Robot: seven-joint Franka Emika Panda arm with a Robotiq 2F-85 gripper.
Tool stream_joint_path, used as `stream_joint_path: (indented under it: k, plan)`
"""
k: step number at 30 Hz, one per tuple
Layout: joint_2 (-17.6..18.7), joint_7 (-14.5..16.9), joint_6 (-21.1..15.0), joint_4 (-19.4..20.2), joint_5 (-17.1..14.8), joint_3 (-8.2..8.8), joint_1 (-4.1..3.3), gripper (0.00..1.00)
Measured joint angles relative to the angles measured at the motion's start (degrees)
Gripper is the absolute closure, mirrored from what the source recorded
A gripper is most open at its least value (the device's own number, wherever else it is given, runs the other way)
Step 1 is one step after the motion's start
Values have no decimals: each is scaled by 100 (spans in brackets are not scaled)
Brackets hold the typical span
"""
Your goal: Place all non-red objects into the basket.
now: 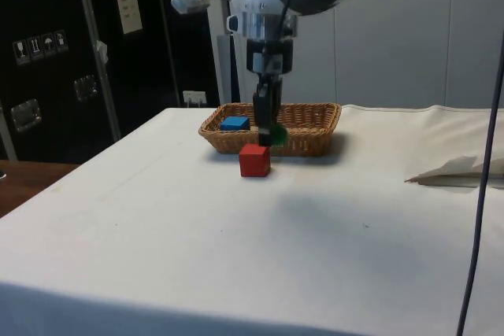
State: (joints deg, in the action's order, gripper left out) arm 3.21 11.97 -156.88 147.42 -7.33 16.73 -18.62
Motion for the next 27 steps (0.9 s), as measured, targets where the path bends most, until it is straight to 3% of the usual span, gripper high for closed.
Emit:
stream_joint_path:
  k: [12, 18, 27]
  plan:
    - [-40, 418, 476, -327, 0, 435, 23, 100]
    - [-6, 699, 768, -584, 0, 733, 40, 100]
    - [160, 951, 888, -819, 0, 985, 52, 100]
